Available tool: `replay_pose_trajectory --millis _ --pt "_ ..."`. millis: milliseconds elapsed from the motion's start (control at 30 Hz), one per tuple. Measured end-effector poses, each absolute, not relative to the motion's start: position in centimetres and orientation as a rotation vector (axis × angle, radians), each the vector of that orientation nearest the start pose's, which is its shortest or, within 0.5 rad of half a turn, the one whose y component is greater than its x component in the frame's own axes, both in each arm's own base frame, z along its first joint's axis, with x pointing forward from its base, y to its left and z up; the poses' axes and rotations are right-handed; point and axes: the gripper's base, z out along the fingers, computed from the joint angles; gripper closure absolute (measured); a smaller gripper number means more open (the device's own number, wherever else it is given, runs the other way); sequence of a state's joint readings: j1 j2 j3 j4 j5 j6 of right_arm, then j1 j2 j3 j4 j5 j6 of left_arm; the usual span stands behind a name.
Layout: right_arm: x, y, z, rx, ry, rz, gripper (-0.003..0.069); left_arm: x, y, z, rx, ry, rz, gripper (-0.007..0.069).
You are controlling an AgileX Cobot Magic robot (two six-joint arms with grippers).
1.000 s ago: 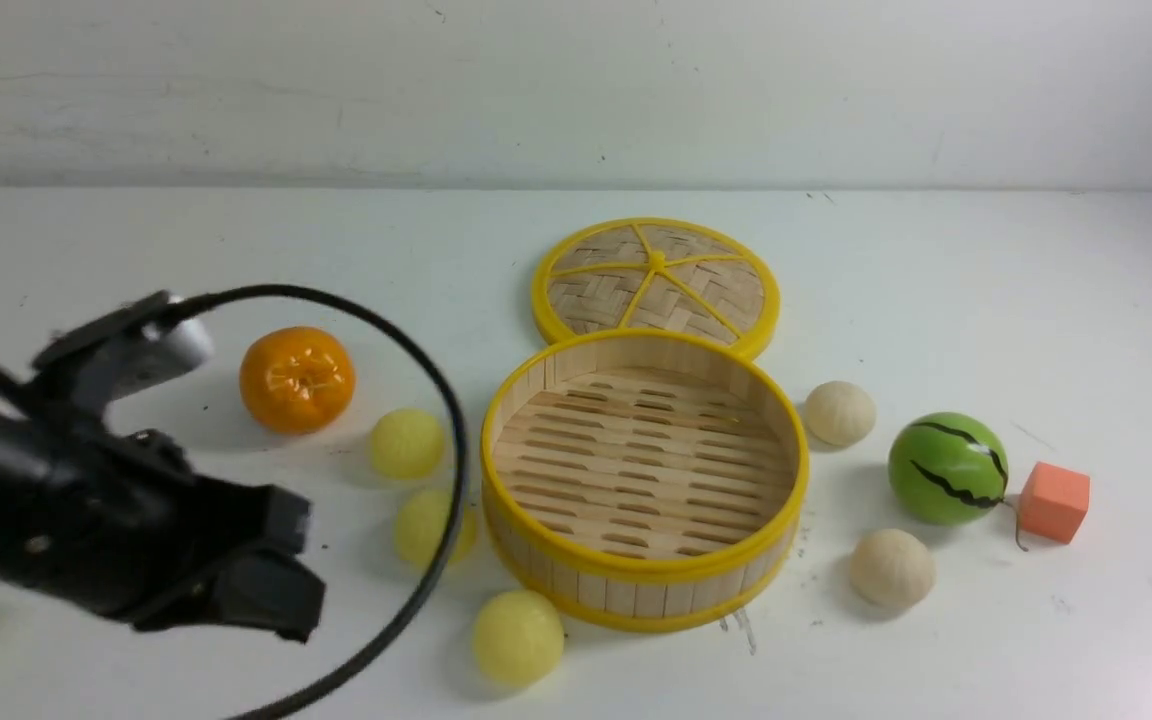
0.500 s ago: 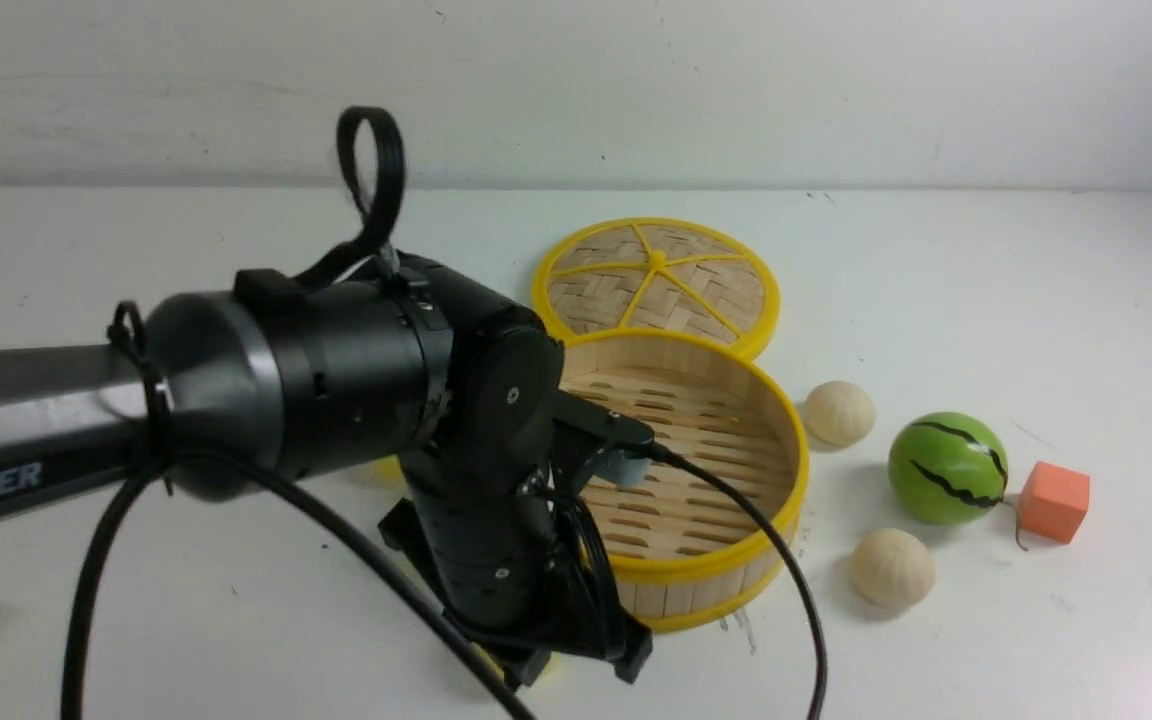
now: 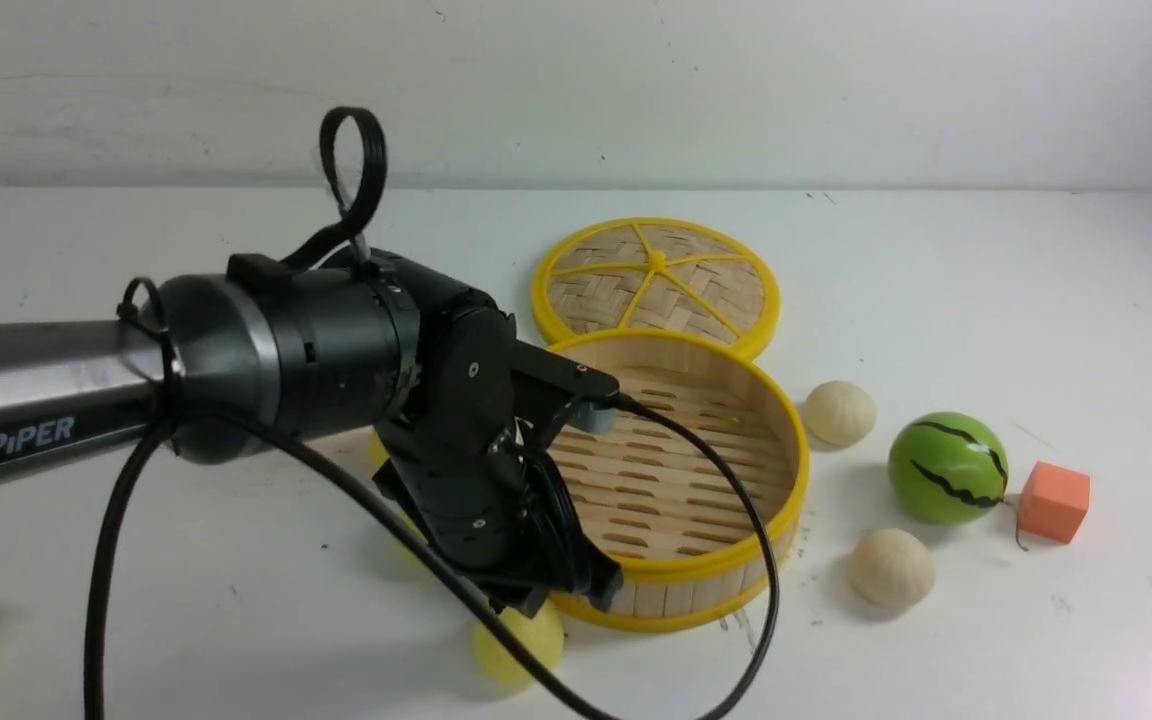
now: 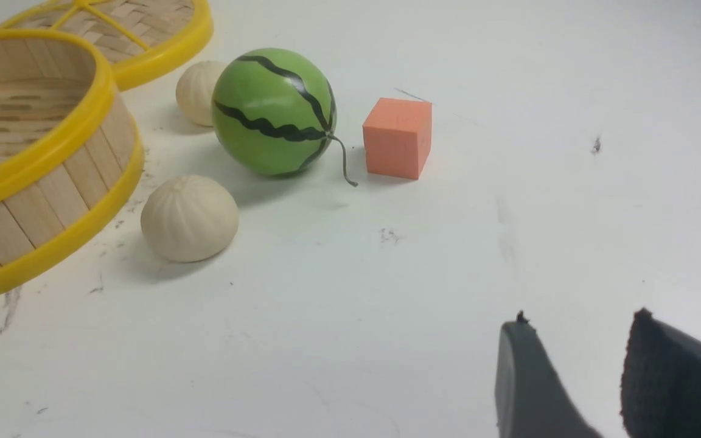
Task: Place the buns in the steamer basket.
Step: Use the left arm to grab a steamed stuffed bun
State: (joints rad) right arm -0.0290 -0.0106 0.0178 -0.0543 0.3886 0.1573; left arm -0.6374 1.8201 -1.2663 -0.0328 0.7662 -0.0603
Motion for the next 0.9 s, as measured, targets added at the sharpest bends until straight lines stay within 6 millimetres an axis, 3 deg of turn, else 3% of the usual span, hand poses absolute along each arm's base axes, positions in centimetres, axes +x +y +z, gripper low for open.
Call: replay_pose_trajectory --millis 200,533,667,900 --pt "5.2 -0.3 17.3 0.142 1.874 0.034 0.0420 30.4 -22.6 19.6 0.792 2.695 -0.183 0.0369" --pt "5.2 -0.3 17.3 0.142 1.874 0.034 0.0420 30.5 -22.5 19.1 0.812 2.704 -0.153 0.0389" --pt "5.2 -0.3 17.3 0.142 1.874 0.034 0.0420 30.2 -22.2 20.0 0.812 2.701 -0.153 0.0389" --pt "5.2 -0.3 17.3 0.142 1.874 0.034 0.0420 28.7 -21.5 23.6 0.779 2.691 -0.210 0.0387"
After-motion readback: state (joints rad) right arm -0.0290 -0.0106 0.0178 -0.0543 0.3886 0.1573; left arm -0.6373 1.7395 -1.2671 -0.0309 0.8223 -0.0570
